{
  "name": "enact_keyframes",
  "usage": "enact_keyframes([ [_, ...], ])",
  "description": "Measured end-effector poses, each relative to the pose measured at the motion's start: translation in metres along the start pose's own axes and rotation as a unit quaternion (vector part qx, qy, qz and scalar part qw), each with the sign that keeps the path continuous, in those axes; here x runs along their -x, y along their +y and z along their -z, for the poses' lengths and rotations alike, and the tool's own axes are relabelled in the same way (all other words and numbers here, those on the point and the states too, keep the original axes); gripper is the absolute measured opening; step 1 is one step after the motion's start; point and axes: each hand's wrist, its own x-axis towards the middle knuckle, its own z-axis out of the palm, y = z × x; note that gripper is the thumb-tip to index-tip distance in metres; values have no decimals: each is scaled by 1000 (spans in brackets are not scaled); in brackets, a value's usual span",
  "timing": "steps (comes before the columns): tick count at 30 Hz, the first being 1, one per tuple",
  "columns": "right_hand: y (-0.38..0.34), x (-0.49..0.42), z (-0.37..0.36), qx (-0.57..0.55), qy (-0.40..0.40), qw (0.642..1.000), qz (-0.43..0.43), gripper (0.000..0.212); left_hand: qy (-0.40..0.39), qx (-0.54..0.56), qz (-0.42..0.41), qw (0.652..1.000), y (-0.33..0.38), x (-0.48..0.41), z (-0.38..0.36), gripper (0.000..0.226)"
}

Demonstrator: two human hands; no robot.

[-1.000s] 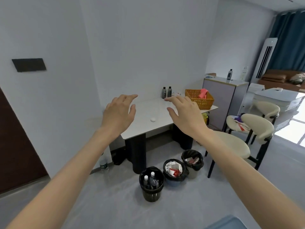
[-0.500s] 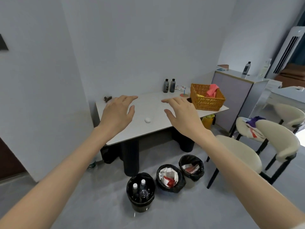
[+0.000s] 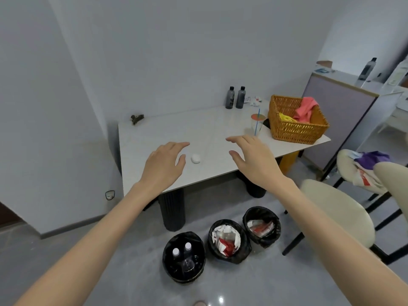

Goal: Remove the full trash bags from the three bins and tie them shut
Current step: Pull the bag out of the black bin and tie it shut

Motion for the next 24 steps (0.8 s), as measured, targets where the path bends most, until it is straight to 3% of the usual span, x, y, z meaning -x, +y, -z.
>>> enact_keyframes([
  [13, 79, -67, -101, -42, -137, 990, -7, 32, -92, 81, 93, 988, -39, -74, -112, 33],
  [24, 127, -66, -180, -126, -269, 947, 118, 32, -98, 84, 294, 947, -13, -36, -192, 33],
])
